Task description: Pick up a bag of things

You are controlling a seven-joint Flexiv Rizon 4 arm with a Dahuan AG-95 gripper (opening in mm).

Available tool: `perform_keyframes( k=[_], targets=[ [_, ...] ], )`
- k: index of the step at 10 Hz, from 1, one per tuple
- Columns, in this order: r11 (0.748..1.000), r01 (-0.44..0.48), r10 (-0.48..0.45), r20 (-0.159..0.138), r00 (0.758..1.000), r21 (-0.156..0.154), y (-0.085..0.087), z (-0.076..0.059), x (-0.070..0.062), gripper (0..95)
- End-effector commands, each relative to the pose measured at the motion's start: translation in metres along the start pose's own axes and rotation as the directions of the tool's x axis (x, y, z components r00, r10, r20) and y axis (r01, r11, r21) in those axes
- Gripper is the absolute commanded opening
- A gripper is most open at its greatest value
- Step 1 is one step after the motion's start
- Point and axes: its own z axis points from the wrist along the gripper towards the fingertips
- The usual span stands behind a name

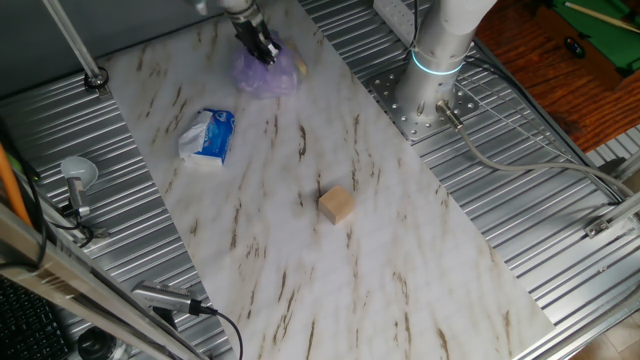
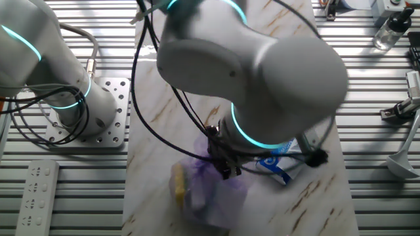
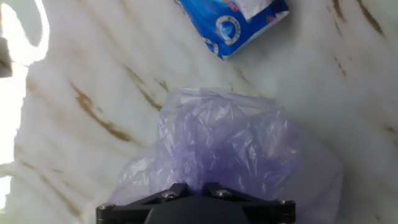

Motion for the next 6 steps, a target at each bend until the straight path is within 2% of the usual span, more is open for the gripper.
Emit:
perform_keyframes(
  k=[1, 4, 6],
  targets=[
    [0.999, -0.019, 0.019, -0.009, 1.0, -0.026, 0.004, -0.016, -0.007, 0.0],
    [1.0, -0.007, 0.007, -0.001, 1.0, -0.025, 0.012, -0.039, -0.023, 0.0],
    [1.0, -0.004, 0.004, -0.015, 1.0, -0.002, 0.025, -0.064, -0.04, 0.0]
  ],
)
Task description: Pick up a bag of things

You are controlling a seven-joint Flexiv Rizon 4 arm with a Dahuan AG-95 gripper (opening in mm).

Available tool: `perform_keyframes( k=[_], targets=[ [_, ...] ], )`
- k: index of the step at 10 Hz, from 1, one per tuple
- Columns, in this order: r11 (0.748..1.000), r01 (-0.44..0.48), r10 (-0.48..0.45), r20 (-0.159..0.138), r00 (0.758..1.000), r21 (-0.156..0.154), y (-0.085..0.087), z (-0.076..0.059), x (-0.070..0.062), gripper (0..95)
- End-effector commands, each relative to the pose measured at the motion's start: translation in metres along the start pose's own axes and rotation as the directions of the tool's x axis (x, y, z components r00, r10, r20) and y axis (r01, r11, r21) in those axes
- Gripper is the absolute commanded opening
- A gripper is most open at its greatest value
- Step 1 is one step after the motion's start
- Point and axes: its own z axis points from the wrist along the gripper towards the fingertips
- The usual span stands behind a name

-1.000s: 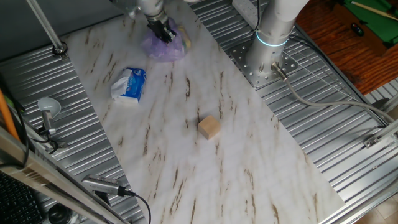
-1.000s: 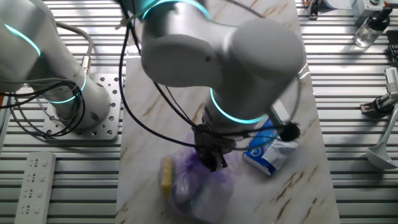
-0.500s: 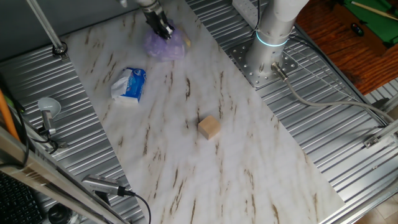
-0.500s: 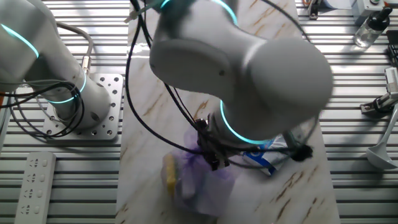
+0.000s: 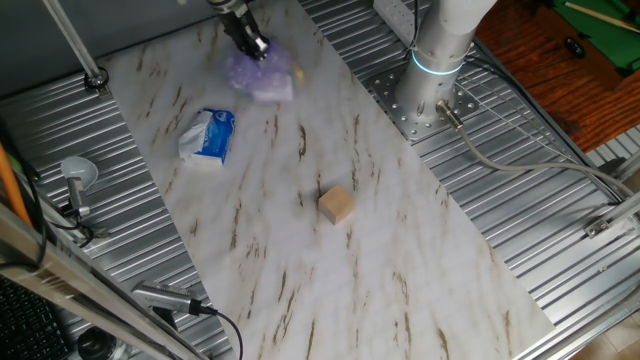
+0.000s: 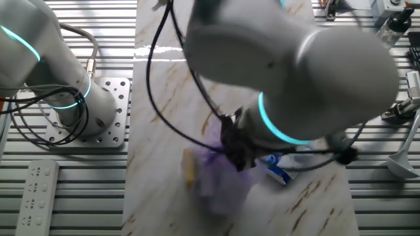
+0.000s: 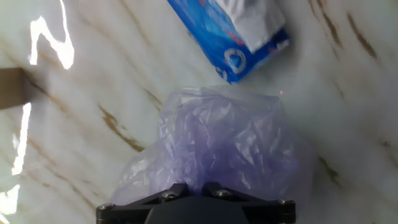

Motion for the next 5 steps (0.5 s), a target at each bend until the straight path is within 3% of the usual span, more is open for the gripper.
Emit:
perform_keyframes(
  k=[1, 5],
  targets=[
    [1.0, 0.004, -0.004, -0.011, 1.0, 0.02, 0.014, -0.023, -0.017, 0.0],
    [1.0, -0.027, 0.027, -0.028, 0.999, 0.016, 0.041, -0.056, -0.049, 0.0]
  ],
)
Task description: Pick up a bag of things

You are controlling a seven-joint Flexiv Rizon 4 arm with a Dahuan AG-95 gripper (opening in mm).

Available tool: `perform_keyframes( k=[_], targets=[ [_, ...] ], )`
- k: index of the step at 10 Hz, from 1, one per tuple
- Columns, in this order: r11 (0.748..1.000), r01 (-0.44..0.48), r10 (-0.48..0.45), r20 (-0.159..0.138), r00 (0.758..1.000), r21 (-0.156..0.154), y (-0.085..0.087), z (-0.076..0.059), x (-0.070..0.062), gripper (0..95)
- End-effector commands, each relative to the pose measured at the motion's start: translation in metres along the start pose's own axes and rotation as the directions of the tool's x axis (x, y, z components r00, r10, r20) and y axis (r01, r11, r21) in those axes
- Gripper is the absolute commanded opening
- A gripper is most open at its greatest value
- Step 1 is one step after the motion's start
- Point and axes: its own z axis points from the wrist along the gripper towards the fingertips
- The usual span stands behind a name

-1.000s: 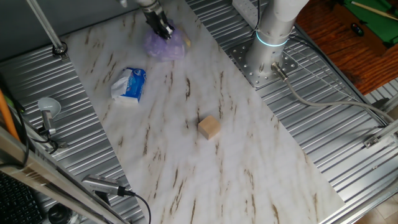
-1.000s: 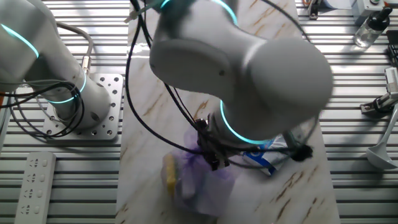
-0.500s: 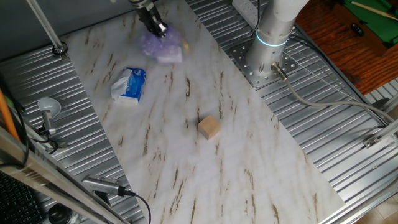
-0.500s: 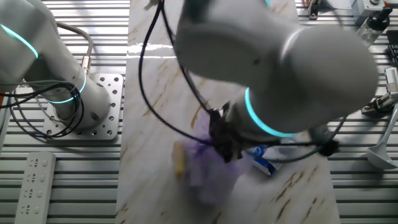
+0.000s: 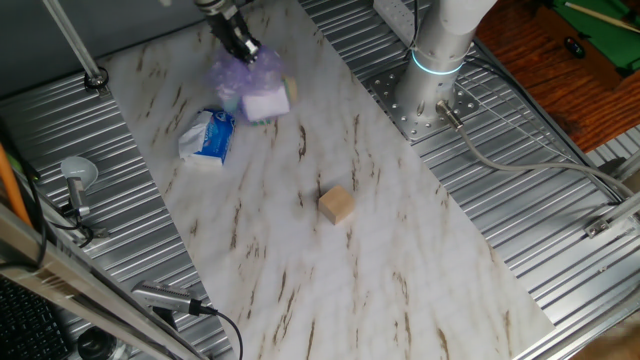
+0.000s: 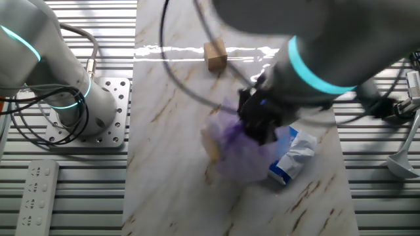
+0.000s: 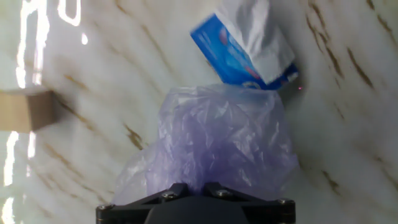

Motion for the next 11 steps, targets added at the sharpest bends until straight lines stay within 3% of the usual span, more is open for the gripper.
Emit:
perform_keyframes(
  k=[1, 5, 11],
  targets=[
    [1.0, -0.017, 0.017, -0.002, 1.0, 0.006, 0.015, -0.013, -0.011, 0.0],
    [0.996, -0.087, 0.087, -0.015, 0.996, 0.003, 0.052, -0.033, -0.038, 0.0],
    [0.997, -0.08, 0.08, -0.001, 0.997, -0.011, 0.053, -0.032, -0.039, 0.0]
  ],
)
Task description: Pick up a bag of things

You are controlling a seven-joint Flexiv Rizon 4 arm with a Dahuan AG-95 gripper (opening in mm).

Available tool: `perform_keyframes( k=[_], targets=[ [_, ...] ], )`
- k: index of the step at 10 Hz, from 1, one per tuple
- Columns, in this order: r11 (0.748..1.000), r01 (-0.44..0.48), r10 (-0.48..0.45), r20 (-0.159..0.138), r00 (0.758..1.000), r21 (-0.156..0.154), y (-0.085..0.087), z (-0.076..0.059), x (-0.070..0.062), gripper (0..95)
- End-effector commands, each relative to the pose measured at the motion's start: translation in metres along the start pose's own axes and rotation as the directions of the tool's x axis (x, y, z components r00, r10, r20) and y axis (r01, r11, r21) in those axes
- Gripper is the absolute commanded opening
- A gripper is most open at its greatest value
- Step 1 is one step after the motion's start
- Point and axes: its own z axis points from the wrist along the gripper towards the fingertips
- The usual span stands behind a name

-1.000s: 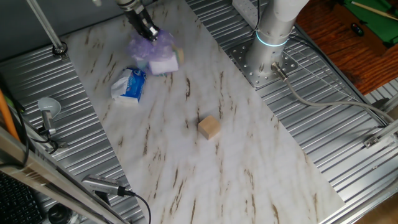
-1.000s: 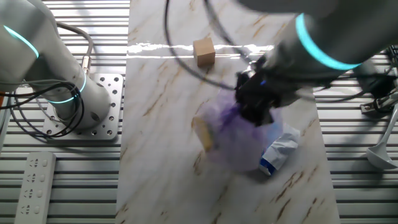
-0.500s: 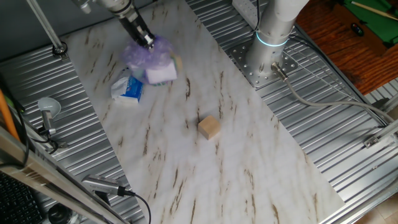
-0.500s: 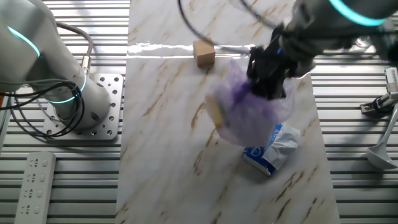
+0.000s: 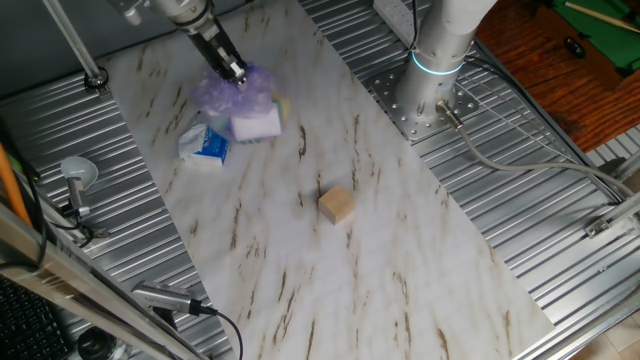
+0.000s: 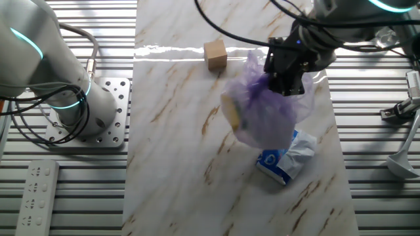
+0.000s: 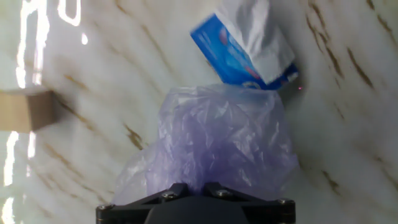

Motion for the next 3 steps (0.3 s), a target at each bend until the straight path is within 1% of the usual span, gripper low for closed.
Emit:
perform_keyframes(
  k=[1, 3],
  targets=[
    [1.0, 0.003, -0.003, -0.006, 1.0, -0.004, -0.0005, -0.0013, -0.0024, 0.0],
    [1.0, 0.013, -0.013, -0.004, 1.0, -0.009, -0.0004, -0.0013, -0.0024, 0.0]
  ],
)
